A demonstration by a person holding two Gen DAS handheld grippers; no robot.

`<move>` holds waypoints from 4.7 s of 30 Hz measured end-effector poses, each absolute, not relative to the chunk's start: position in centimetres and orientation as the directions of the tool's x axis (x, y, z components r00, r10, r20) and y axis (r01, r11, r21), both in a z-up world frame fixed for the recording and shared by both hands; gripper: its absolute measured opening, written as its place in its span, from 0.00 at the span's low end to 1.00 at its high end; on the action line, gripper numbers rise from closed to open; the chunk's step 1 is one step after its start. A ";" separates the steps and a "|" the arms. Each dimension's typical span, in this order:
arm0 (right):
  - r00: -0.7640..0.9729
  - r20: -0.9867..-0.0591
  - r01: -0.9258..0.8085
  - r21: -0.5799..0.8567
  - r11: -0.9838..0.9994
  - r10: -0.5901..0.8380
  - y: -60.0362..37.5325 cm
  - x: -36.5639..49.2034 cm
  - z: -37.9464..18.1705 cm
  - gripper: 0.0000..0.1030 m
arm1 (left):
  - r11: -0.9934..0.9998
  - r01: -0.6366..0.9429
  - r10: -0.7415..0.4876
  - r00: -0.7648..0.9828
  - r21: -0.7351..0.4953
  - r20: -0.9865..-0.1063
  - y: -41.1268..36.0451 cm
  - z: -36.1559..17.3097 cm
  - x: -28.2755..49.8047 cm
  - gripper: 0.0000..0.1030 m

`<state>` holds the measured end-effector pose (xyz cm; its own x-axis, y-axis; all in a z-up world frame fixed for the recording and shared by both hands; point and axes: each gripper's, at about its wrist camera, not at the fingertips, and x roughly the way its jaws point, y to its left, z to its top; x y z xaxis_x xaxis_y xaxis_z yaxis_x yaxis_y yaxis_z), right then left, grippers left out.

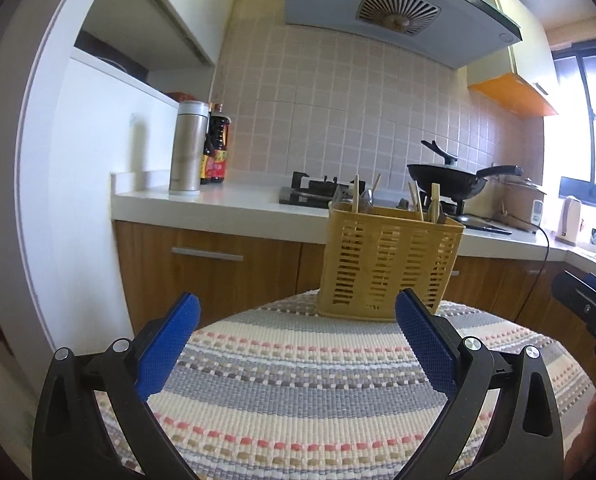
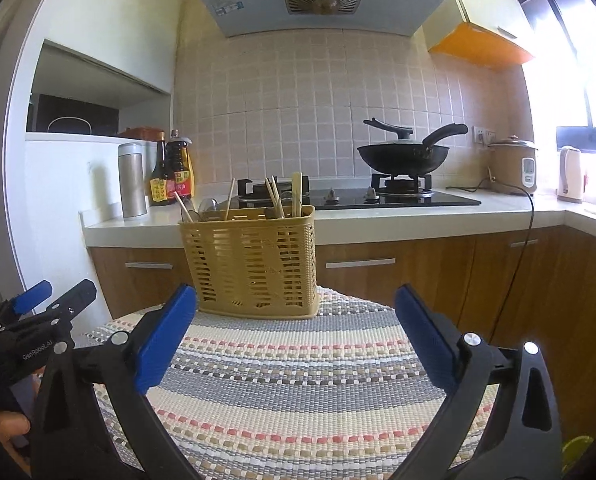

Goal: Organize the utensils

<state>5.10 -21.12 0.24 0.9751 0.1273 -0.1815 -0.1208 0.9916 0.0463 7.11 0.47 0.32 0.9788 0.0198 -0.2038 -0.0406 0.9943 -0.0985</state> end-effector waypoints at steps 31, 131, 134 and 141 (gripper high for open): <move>0.975 -0.188 -0.117 0.009 0.993 0.116 -20.5 4.5 0.1 0.92 | 0.998 -0.064 0.057 0.973 -0.026 -0.225 -0.6 0.2 7.5 0.92; 0.969 -0.221 -0.113 -0.005 0.994 0.109 -20.3 5.1 -0.6 0.92 | 0.998 -0.062 0.060 0.963 0.002 -0.264 -0.7 -0.3 7.7 0.93; 0.969 -0.223 -0.110 -0.009 0.994 0.105 -20.3 5.2 -0.7 0.92 | 0.998 -0.062 0.061 0.962 0.003 -0.267 -0.7 -0.3 7.7 0.93; 0.969 -0.226 -0.105 -0.007 0.994 0.101 -20.4 5.2 -0.7 0.92 | 0.996 -0.079 0.085 0.965 0.035 -0.248 -1.1 -0.2 7.5 0.93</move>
<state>5.19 -20.42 -0.69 0.9690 0.1007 -0.2256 -0.1050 0.9944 -0.0073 7.49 -1.09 -0.16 0.9651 0.0850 -0.2477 -0.0788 0.9963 0.0348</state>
